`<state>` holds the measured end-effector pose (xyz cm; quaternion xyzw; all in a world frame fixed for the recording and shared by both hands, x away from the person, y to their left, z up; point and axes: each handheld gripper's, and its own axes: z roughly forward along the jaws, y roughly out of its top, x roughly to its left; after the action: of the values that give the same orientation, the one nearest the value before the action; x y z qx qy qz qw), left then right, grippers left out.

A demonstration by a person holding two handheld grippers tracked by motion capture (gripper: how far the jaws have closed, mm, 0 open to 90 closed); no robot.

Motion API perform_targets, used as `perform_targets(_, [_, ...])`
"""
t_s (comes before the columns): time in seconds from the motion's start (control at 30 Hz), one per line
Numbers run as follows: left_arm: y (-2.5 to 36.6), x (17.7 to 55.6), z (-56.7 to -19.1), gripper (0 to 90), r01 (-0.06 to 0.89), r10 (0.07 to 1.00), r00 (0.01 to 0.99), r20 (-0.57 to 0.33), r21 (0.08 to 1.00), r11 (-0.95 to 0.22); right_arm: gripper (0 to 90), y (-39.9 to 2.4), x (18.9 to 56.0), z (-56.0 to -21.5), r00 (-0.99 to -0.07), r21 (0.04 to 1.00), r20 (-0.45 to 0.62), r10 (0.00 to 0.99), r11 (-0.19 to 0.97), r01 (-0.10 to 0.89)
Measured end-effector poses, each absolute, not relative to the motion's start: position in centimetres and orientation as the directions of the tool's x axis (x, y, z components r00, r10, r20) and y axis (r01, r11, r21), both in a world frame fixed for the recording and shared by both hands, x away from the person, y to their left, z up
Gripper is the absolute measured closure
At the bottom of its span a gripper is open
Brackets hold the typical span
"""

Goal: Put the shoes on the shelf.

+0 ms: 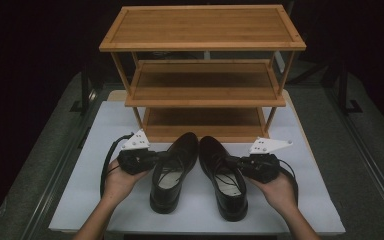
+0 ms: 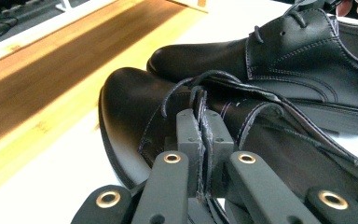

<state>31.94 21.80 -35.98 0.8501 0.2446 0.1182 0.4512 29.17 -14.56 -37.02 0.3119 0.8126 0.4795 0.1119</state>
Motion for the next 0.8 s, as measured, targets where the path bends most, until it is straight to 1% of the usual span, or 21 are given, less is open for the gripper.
perform_targets(0.33, [21.5,33.0,-34.8,88.2,0.296,0.541,0.841,-0.002,0.838,-0.457,86.9,-15.5,31.3,-35.5,-0.760,0.865,0.091,0.643,0.327,0.380])
perform_targets(0.8, [21.0,36.9,-35.2,88.2,0.290,0.629,0.777,0.028,0.871,-0.396,86.9,-14.8,36.6,-35.5,-0.727,0.868,0.053,0.684,0.328,0.372])
